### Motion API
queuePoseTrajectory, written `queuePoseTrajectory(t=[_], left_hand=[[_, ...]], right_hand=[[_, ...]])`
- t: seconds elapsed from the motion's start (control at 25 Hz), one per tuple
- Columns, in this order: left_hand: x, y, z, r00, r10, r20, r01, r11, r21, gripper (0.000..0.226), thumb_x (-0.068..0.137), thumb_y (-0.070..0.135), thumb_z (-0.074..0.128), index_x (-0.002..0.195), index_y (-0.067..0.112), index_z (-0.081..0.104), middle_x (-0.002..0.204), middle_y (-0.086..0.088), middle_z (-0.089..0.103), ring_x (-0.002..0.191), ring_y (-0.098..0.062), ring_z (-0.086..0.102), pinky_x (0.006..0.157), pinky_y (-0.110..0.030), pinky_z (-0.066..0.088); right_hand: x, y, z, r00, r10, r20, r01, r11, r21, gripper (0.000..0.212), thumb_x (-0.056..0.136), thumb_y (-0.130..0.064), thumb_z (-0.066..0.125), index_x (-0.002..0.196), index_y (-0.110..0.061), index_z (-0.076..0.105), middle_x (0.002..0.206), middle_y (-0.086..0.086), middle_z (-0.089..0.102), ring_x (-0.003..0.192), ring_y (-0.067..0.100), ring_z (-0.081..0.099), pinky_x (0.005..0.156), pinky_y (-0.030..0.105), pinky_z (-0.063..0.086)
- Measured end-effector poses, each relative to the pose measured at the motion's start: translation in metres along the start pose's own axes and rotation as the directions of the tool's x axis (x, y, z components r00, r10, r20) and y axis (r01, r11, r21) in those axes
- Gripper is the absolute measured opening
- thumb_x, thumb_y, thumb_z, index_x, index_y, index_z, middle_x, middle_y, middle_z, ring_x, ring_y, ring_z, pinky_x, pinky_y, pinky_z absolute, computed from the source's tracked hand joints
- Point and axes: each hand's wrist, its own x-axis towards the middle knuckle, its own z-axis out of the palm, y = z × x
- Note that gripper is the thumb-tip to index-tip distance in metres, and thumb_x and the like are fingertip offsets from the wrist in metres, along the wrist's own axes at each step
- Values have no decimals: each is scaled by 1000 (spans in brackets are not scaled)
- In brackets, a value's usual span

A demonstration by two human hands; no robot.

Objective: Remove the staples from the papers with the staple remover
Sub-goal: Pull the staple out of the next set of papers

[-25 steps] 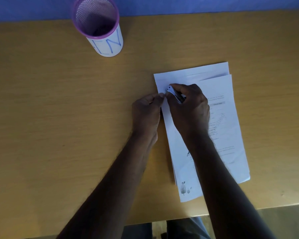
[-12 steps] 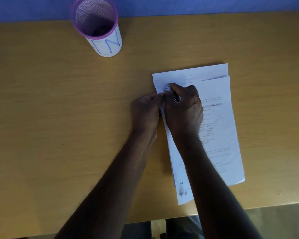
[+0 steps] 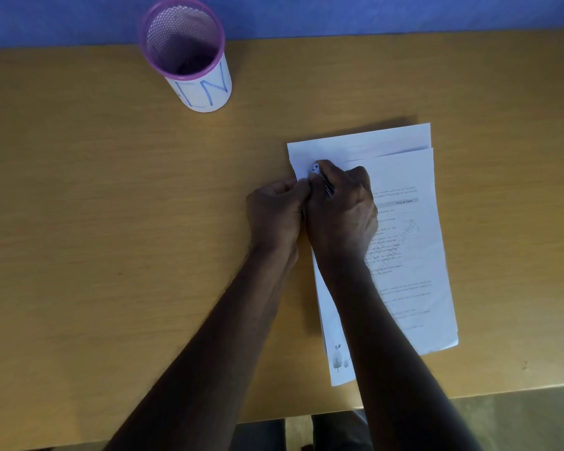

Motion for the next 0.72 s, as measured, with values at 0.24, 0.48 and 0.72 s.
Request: queuePoseTrajectory(t=[0.24,0.48,0.72], left_hand=[[-1,2,2,1000,9,14,-9,1000,-18,24,85,3,75,63,11,77,71,-16,64,69,-23,51,60,-31,42],[0,1,3,1000,14,15,-14,1000,-7,28,85,3,75,58,14,75,63,-10,62,60,-17,49,52,-25,41],[1,1,3,1000,21,12,-21,1000,5,35,85,2,74,53,16,72,55,-3,58,51,-9,46,48,-21,39]], right_hand=[[-1,1,3,1000,5,-17,-5,1000,6,23,96,-39,60,115,-38,74,99,-6,53,91,28,66,68,32,37],[-1,1,4,999,4,-33,-4,1000,1,24,97,-40,59,116,-38,73,102,-6,56,90,26,66,67,31,38],[-2,0,6,999,-1,-42,1,1000,-6,23,97,-39,59,116,-38,73,104,-3,58,89,27,65,66,32,38]])
